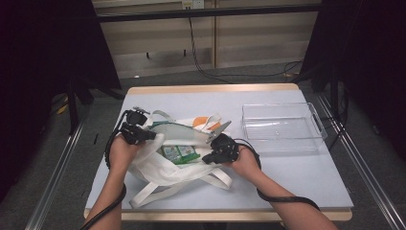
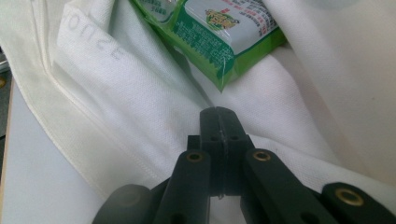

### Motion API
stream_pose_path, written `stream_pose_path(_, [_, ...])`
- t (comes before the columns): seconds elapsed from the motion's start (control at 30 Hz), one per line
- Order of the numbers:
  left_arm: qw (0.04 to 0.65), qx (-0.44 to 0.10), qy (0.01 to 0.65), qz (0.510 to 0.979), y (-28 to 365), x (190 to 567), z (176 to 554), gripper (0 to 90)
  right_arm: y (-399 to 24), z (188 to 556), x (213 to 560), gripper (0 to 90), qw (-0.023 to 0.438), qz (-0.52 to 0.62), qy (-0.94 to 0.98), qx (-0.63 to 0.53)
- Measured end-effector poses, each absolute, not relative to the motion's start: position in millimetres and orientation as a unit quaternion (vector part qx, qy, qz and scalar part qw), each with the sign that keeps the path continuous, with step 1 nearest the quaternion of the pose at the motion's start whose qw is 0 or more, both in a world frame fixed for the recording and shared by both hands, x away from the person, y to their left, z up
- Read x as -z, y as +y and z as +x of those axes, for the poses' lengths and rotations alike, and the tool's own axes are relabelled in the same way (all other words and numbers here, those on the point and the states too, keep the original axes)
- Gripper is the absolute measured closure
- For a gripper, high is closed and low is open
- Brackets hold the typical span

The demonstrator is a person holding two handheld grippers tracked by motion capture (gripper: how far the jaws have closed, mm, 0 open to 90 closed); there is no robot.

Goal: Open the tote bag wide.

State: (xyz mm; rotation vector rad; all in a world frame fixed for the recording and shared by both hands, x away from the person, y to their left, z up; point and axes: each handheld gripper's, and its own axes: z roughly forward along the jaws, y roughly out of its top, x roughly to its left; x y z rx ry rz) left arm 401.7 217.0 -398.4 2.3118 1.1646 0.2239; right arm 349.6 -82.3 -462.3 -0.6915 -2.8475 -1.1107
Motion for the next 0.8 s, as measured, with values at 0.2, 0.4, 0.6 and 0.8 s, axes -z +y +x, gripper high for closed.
stream_pose_path(0.2, [0.261, -0.088, 0.429, 0.86, 216.2, 401.1, 403.1, 90.0, -82.4, 349.7, 463.1, 90.0, 0.005, -0.223, -0.908, 0.354])
stream_pose_path(0.4, [0.26, -0.09, 0.431, 0.86, 215.5, 403.4, 403.9, 90.0, -81.8, 349.6, 464.4, 90.0, 0.005, -0.22, -0.909, 0.353])
stream_pose_path(0.6, [0.259, -0.083, 0.429, 0.861, 218.7, 407.6, 406.4, 90.0, -80.4, 351.2, 466.8, 90.0, 0.008, -0.222, -0.911, 0.349])
stream_pose_path(0.8, [0.263, -0.081, 0.43, 0.86, 219.2, 409.3, 404.7, 90.0, -80.2, 352.1, 468.2, 90.0, 0.01, -0.224, -0.911, 0.347])
